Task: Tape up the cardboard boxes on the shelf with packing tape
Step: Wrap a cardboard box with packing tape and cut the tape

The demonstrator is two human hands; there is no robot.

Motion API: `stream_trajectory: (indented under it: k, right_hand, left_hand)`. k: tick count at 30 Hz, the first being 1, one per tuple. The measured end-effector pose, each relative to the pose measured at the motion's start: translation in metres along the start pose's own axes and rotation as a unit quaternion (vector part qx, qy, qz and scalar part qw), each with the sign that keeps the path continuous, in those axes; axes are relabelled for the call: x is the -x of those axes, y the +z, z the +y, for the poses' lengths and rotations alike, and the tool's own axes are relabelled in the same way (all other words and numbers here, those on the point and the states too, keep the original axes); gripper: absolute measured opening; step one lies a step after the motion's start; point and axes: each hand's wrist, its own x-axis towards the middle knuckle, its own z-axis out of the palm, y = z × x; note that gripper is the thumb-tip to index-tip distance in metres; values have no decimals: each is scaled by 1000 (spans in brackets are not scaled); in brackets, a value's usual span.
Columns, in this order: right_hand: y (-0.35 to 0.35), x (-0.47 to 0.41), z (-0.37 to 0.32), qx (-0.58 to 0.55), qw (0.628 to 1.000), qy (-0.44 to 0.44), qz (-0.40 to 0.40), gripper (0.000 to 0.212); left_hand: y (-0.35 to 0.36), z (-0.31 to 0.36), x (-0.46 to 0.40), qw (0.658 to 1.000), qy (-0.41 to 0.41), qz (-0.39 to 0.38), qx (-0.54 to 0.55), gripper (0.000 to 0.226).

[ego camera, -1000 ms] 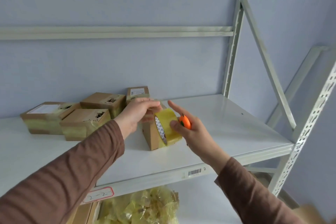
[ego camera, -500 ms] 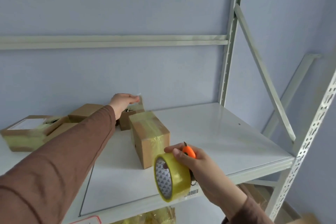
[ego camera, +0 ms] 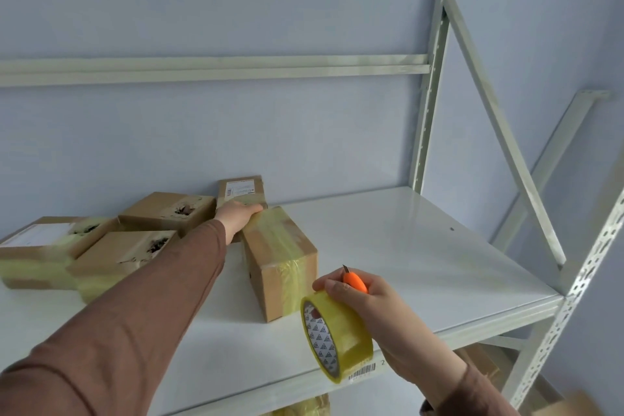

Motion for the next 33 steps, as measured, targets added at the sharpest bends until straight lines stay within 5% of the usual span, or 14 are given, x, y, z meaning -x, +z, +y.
stream_trajectory:
  k: [3, 7, 10, 14, 17, 19, 21, 25, 27, 33]
  right_hand:
    - [0, -1, 3, -2, 1000, 3, -2, 14]
    - [-1, -4, 4, 2, 1000, 5, -1, 13]
    - [-1, -5, 7, 17, 1000, 3, -6, 14]
    - [-1, -6, 12, 24, 1000, 6, -16, 15]
    - [0, -7, 16, 38, 999, 2, -19, 15]
    - [1, -6, 18, 34, 999, -2, -21, 14]
    - [-1, -7, 22, 29, 999, -7, -24, 14]
    - [0, -9, 31, 11, 1000, 1, -28, 14]
    - [3, -12, 36, 10, 1000, 2, -26, 14]
    - [12, -23, 23, 35, 998, -45, -13, 14]
  left_hand:
    - [4, -4, -5, 998, 11, 37, -41, 29]
    - [5, 0, 1, 918, 245, 171, -260, 8]
    - [2, 2, 2, 948, 206, 35, -241, 52]
    - [-4, 6, 6, 977, 61, -59, -194, 73]
    - [-3, 7, 21, 946, 144, 93, -276, 60]
    - [-5, 4, 37, 935, 278, 141, -171, 51]
    - [-16, -8, 58, 920, 375, 52, -102, 67]
    - [-35, -43, 96, 874, 367, -147, -283, 101]
    - [-33, -52, 101, 849, 354, -158, -359, 104]
    - [-12, -43, 105, 897, 344, -62, -272, 77]
